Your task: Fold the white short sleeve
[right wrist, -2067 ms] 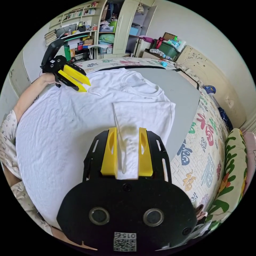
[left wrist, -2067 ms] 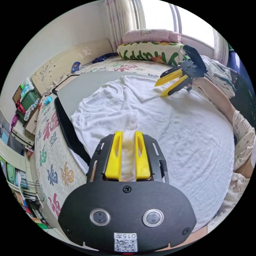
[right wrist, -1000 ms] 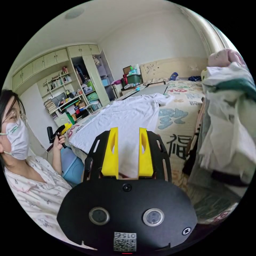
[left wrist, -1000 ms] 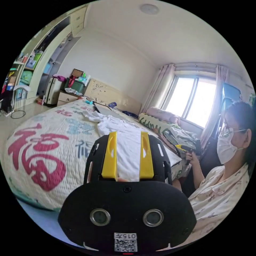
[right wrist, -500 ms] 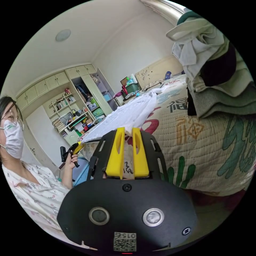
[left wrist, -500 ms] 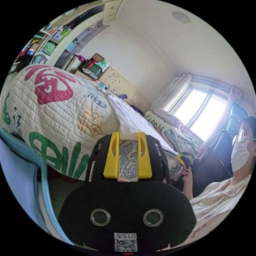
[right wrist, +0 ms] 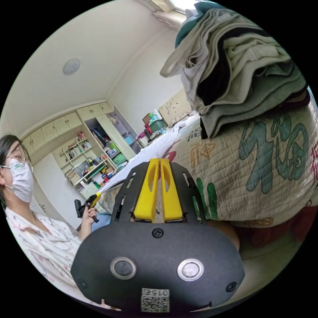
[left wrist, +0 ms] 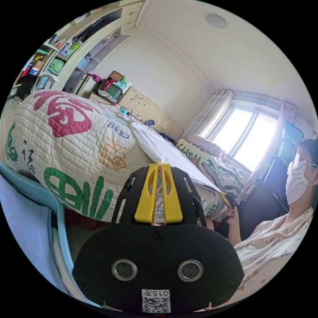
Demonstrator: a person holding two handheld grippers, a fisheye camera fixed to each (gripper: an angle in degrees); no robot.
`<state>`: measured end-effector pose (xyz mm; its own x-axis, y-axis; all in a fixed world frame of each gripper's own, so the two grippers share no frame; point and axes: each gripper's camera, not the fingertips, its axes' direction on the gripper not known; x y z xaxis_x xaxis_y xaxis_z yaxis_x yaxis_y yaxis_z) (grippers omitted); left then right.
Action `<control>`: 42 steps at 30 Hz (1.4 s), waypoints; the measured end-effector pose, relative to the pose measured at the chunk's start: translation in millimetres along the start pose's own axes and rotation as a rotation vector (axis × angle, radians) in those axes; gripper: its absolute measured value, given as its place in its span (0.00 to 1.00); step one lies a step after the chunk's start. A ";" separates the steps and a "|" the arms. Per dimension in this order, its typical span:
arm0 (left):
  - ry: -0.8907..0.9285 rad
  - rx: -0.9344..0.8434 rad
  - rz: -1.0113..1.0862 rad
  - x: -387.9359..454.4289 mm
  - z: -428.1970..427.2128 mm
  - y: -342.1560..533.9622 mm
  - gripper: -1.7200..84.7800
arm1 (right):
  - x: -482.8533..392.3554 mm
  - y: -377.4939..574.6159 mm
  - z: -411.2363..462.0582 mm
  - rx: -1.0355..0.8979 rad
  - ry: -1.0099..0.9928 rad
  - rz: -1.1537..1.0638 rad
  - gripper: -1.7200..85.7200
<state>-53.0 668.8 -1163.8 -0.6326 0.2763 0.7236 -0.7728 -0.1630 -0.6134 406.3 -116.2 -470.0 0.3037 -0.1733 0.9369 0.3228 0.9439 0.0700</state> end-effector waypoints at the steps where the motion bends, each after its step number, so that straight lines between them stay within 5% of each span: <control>1: -0.006 -0.004 0.006 1.9 -3.9 -5.6 0.02 | -3.5 0.1 0.3 0.001 0.006 -0.001 0.01; 11: -0.063 -0.052 0.029 5.7 -56.2 -114.6 0.05 | -51.3 1.1 42.9 -0.072 0.099 -0.011 0.02; 16: -0.241 0.300 0.098 35.5 -165.4 -183.9 0.11 | -96.0 -14.6 33.6 0.074 0.373 -0.075 0.02; 22: -0.305 0.660 0.477 150.3 -210.3 -275.3 0.16 | -232.4 -57.6 88.1 0.358 0.790 -0.502 0.08; 26: -0.339 0.672 0.774 225.6 -160.8 -351.9 0.14 | -297.4 -138.7 137.1 0.402 0.514 -0.663 0.12; 30: -0.241 0.459 0.816 258.6 -85.8 -469.8 0.13 | -270.6 -316.2 210.2 0.114 0.042 -0.382 0.15; 32: -0.217 0.396 0.834 266.9 -47.8 -519.0 0.13 | -233.0 -392.3 270.1 -0.042 -0.031 -0.205 0.15; 36: -0.175 0.245 0.835 282.8 49.6 -628.7 0.14 | -120.4 -513.7 403.1 -0.301 0.017 0.316 0.14; 42: 0.002 0.075 0.738 291.5 185.5 -778.6 0.14 | -26.7 -620.2 472.7 -0.328 0.000 0.602 0.13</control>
<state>354.8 700.6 -416.6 -0.9888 0.0715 0.1309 -0.1482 -0.3713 -0.9166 -225.7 -564.1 -376.4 0.5157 0.3552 0.7797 0.3523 0.7416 -0.5709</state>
